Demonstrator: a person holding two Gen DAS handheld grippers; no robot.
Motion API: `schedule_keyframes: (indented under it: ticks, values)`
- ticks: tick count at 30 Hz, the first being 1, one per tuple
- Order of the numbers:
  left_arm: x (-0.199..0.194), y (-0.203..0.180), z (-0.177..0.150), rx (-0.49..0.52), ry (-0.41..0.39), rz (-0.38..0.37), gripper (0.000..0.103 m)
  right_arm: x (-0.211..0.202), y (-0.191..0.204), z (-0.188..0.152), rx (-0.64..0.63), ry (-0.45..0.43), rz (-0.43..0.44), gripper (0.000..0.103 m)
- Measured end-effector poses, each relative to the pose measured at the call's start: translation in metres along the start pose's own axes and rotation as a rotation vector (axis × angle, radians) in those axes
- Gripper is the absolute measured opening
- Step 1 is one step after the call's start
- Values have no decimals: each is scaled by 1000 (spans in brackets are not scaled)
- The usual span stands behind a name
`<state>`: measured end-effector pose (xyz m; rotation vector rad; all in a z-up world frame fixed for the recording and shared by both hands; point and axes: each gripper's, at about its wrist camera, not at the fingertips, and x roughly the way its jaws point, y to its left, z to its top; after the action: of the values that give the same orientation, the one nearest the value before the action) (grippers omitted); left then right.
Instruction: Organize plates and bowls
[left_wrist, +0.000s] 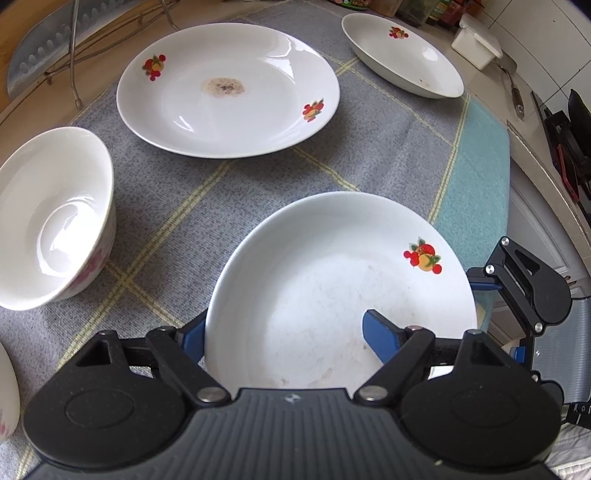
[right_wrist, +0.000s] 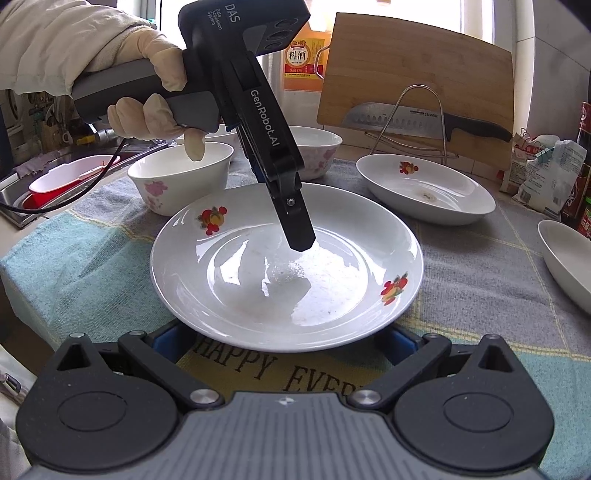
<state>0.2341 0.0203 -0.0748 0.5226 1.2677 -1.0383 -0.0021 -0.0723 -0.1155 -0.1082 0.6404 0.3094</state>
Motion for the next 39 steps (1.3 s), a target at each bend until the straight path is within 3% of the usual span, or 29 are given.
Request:
schedule_keyframes:
  ticks: [14,39]
  values:
    - [3,1,5,-11,59,-35,83,1,-2,5,-22,27,9,103]
    - [-5,-7,9,-38,34,-36,83,-3,-15,9,-27,65,36,103]
